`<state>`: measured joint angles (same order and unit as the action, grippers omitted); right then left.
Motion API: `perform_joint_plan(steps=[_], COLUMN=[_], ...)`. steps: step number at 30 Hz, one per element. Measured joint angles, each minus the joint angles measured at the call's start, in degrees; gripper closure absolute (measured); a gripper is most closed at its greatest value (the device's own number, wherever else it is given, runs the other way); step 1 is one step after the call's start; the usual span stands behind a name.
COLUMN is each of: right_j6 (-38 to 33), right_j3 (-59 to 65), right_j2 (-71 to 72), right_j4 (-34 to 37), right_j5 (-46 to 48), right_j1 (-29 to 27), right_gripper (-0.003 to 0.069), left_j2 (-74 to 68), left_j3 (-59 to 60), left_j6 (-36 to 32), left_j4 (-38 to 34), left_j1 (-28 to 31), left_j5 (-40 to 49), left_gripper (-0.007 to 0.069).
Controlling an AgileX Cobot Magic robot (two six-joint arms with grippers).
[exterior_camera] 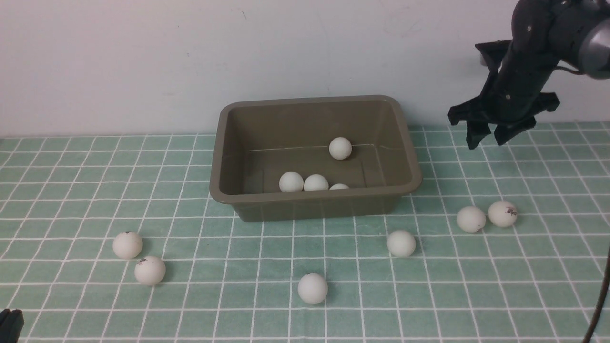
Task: Put the table tennis balls in the box on the green coffee tablecloth.
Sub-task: 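Reach for and grasp a ping pong ball on the table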
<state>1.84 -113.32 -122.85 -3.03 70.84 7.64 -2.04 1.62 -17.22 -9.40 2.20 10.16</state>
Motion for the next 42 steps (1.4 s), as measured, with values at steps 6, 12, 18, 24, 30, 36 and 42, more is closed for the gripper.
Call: perform_joint_plan(steps=[6, 12, 18, 24, 30, 36, 42], right_j6=[0.0, 0.0, -0.2, -0.5, -1.2, -1.3, -1.4], right_j3=[8.8, 15.4, 16.7, 16.7, 16.7, 16.7, 16.7], right_j2=[5.8, 6.0, 6.0, 6.0, 4.7, 3.0, 2.9], right_j4=[-0.6, -0.6, -1.0, -1.1, -1.1, -1.1, -1.3], right_j5=[0.1, 0.1, -0.1, -0.1, -0.2, -0.3, -0.3], right_j1=[0.0, -0.1, -0.1, -0.1, -0.1, -0.1, -0.1], right_gripper=[0.0299, 0.0299, 0.0299, 0.0299, 0.0299, 0.0299, 0.0299], left_j2=[0.0, 0.0, 0.0, 0.0, 0.0, 0.0, 0.0], left_j3=[0.0, 0.0, 0.0, 0.0, 0.0, 0.0, 0.0], left_j6=[0.0, 0.0, 0.0, 0.0, 0.0, 0.0, 0.0], left_j4=[0.0, 0.0, 0.0, 0.0, 0.0, 0.0, 0.0], left_j1=[0.0, 0.0, 0.0, 0.0, 0.0, 0.0, 0.0], left_j5=[0.0, 0.0, 0.0, 0.0, 0.0, 0.0, 0.0], left_gripper=[0.0629, 0.0629, 0.0629, 0.0629, 0.0629, 0.0629, 0.0629])
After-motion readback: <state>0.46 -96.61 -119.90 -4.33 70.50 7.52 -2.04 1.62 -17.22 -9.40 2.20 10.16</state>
